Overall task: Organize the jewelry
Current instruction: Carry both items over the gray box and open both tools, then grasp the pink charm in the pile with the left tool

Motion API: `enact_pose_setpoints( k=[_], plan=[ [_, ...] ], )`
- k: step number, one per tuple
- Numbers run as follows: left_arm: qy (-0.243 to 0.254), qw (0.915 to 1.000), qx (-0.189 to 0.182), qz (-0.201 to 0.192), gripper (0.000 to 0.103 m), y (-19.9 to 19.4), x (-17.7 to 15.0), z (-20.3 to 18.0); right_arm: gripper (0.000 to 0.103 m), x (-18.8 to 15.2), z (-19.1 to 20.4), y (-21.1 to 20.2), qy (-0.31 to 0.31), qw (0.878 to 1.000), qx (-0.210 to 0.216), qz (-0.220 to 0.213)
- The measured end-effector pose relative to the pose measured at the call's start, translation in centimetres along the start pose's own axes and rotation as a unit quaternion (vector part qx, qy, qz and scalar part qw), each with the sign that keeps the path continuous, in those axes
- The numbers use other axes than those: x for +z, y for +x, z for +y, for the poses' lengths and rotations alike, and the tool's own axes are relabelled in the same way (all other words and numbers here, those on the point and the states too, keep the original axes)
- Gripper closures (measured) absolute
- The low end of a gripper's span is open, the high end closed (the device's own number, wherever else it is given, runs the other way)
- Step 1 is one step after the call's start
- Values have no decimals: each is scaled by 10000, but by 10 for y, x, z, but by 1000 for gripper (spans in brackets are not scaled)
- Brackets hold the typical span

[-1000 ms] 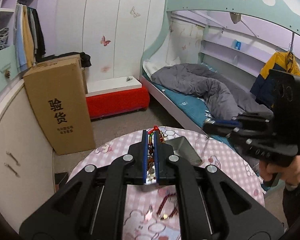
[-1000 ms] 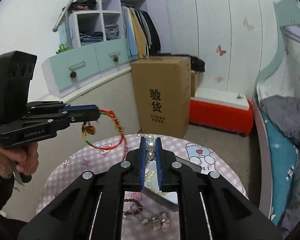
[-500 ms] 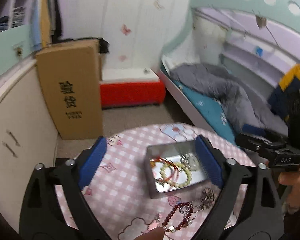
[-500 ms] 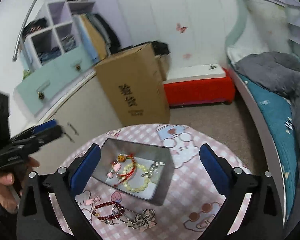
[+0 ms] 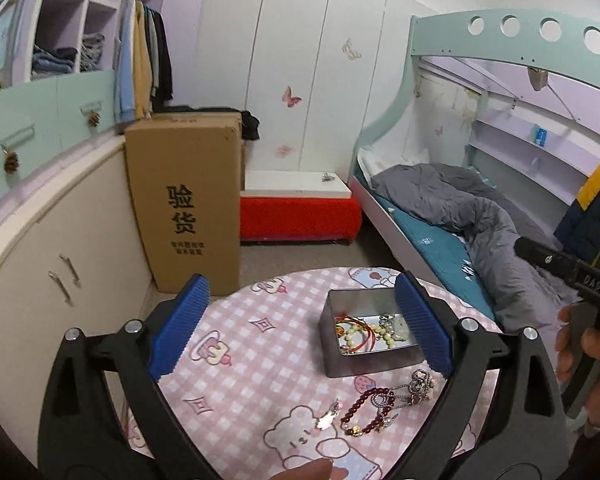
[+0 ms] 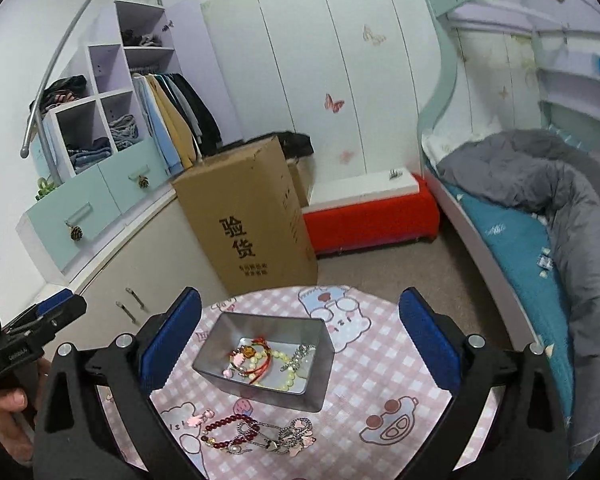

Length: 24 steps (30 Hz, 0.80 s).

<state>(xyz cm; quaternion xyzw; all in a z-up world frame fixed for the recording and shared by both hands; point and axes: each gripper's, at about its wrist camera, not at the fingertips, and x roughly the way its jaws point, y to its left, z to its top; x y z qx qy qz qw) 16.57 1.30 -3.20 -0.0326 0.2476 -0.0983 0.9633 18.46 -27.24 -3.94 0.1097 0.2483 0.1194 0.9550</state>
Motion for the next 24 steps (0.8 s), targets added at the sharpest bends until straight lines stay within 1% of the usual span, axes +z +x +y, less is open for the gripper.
enact_pose_setpoints(
  k=[2,5,11,19,24],
  plan=[
    [37,10000,42,-57,9,-8,-2,-1,8,1,6,-7,-38,10000,8,-78],
    [47,9999,98,-20,9,-10,-7,-1,8,0,12,-18,-85,9998,-48,-153],
    [121,9996,76,256,9,-4,-29,2,8,-14,21,-33,-241,9995,-100,-176],
    [262,9967,18,770,9,13,-70,-1,8,-50,17,-31,-386,9986,-258,239],
    [549,9917,-49,1159,9,34,-95,-12,8,-75,2,-23,-155,9975,-291,626]
  ],
)
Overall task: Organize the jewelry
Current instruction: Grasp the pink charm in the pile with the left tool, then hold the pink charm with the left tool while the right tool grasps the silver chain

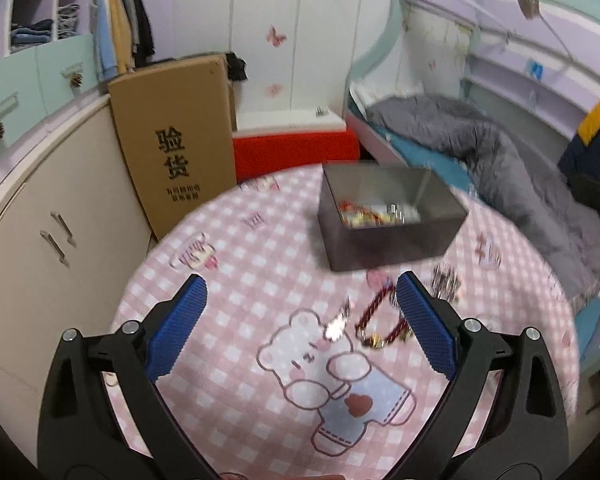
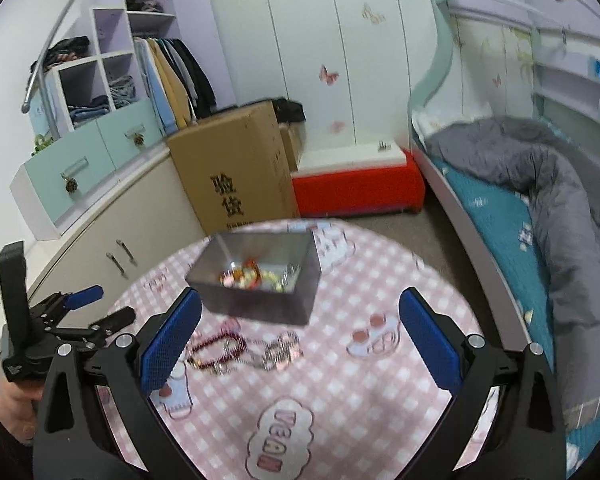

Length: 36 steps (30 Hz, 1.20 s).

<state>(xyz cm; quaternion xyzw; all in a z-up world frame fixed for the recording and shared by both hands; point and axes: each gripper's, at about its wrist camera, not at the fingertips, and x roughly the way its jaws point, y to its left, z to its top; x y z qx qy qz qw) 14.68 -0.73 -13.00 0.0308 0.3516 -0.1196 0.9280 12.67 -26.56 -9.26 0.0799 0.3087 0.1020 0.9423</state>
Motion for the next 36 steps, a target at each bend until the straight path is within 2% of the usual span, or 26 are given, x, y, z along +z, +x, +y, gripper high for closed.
enact_pose_setpoints(
  k=[7,9,13,16,18,20,23,26,29,31,33,36],
  plan=[
    [217,9980,249,542,10,47,-19,-3,8,-26,-4,14,87,9988,61,471],
    [287,9969,289,679,13,58,-22,-3,8,-32,-3,18,69,9982,100,584],
    [482,9938,267,970,28,77,-28,-7,8,-39,-2,26,97,9970,142,756],
    [512,9941,154,947,31,80,-27,-8,8,-42,0,31,101,9963,164,840],
    [582,9938,30,944,38,81,-24,-10,8,-43,1,34,76,9959,188,882],
    [593,9934,-277,945,63,82,-24,-13,8,-45,3,38,17,9954,175,947],
    [715,9919,-458,942,88,82,-21,-20,8,-51,4,48,-49,9939,128,1098],
    [539,9929,-523,922,91,81,-22,-19,8,-56,6,57,-55,9922,264,1214],
    [148,9941,-593,895,91,77,-24,-5,18,-58,19,63,-288,9907,546,1211],
    [34,9944,-591,872,91,75,-25,2,37,-57,29,70,-467,9884,677,1280],
    [-72,9948,-559,852,91,71,-27,9,49,-56,42,82,-692,9851,787,1363],
    [-198,9949,-550,828,91,67,-29,17,57,-56,54,95,-916,9820,900,1387]
  ],
)
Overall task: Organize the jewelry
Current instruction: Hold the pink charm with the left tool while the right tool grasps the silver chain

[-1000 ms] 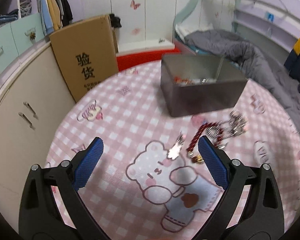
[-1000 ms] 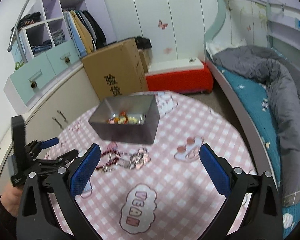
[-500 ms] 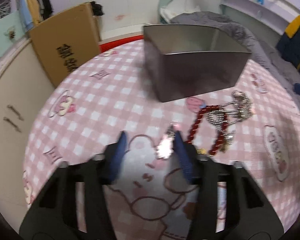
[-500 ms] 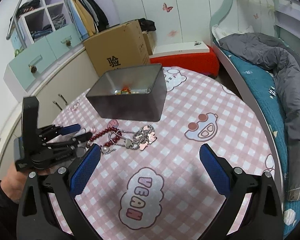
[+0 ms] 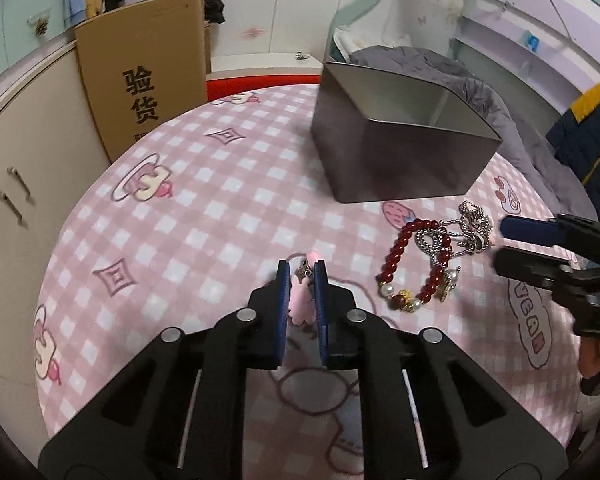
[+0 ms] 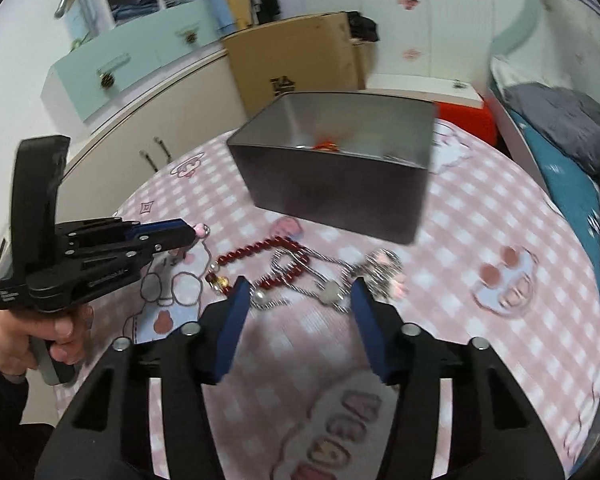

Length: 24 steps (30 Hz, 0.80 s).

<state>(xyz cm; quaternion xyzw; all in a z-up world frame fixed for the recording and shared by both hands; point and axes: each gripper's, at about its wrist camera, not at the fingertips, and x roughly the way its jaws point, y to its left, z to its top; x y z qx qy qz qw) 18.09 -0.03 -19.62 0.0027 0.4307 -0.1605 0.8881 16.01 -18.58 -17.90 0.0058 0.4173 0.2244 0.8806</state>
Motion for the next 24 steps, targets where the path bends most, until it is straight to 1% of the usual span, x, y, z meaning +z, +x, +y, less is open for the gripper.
enact_pose_setpoints(
  k=[3,5,7,9,12,15,17,19,24],
  plan=[
    [-70,10000,-22,-28,91,-5,-4,3,62,1,2,14,-135,9997,-175,120],
    [-89,9999,-41,-30,91,-5,-5,5,67,-1,1,18,-168,9993,-323,112],
    [-116,9999,-66,-24,91,-5,-7,7,73,-3,-4,22,-191,9989,-413,122],
    [-144,9999,-84,-10,91,-4,-8,7,76,-3,-3,22,-273,9985,-462,132],
    [-159,9998,-112,-6,91,-3,-10,7,89,-3,-1,22,-533,9960,-697,142],
    [-162,9998,-142,-48,91,-7,-10,5,89,-4,0,19,-604,9958,-677,133],
    [-152,9997,-140,-99,91,-11,-8,4,89,-4,0,9,-534,9967,-613,-13],
    [-170,9996,-155,-155,91,-17,-7,4,89,-2,-2,-8,-414,9978,-476,-227],
    [-150,9988,-222,-402,91,-43,9,1,89,21,-1,-58,-319,9959,-214,-818]
  ],
)
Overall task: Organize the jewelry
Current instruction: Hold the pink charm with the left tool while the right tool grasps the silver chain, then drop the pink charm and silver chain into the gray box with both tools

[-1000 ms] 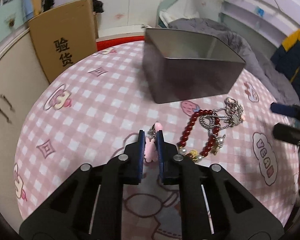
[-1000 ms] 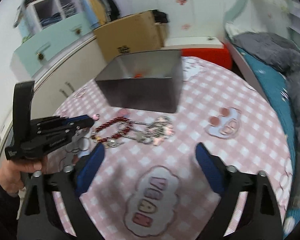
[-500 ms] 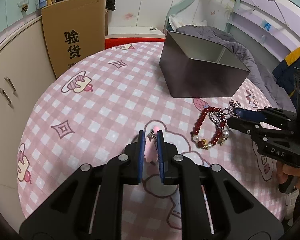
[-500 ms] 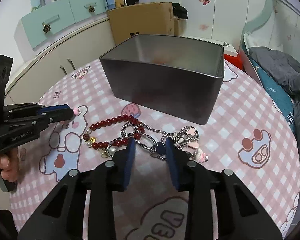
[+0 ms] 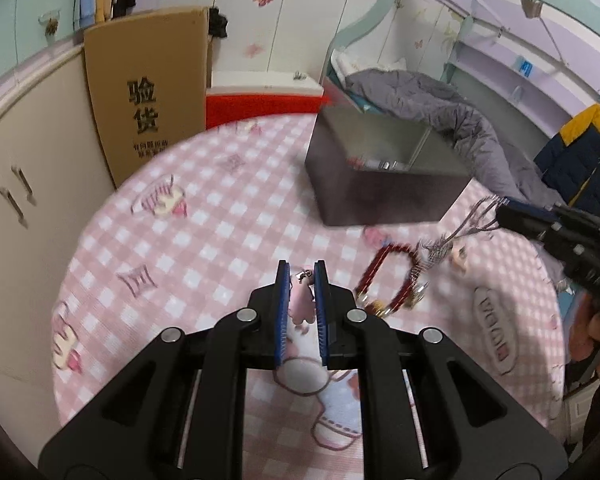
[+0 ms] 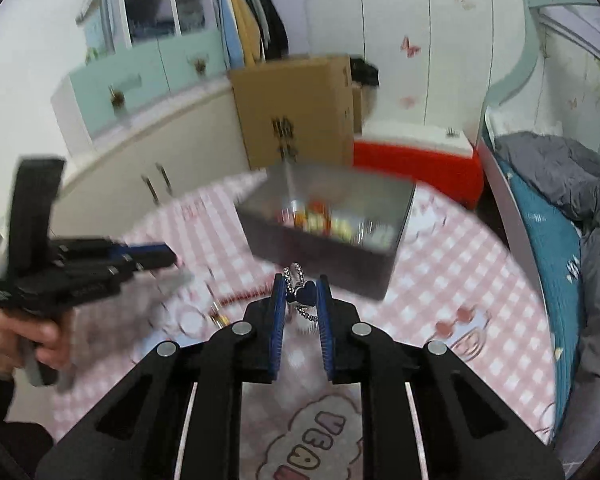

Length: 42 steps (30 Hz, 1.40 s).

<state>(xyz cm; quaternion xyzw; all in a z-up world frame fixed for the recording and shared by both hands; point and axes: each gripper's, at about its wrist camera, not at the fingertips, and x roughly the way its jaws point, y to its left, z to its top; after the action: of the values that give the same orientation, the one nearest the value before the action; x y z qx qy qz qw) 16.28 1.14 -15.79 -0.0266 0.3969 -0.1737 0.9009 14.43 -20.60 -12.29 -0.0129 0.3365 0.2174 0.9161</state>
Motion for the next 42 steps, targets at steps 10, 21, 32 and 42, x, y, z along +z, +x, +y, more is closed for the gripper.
enact_pose_setpoints(
  k=[10,21,32,42],
  plan=[
    [293,9971,-224,-663,91,-56,50,-26,89,66,-4,-72,-53,9941,408,-999],
    [601,9911,-569,-1047,91,-62,113,-55,89,125,-13,-85,-275,9890,330,-1417],
    [530,9956,-639,-427,89,7,145,-61,88,134,-40,-20,165,9962,462,-720],
    [61,9955,187,-923,11,-7,126,-34,8,99,-74,0,1079,9926,-279,-483]
  ],
)
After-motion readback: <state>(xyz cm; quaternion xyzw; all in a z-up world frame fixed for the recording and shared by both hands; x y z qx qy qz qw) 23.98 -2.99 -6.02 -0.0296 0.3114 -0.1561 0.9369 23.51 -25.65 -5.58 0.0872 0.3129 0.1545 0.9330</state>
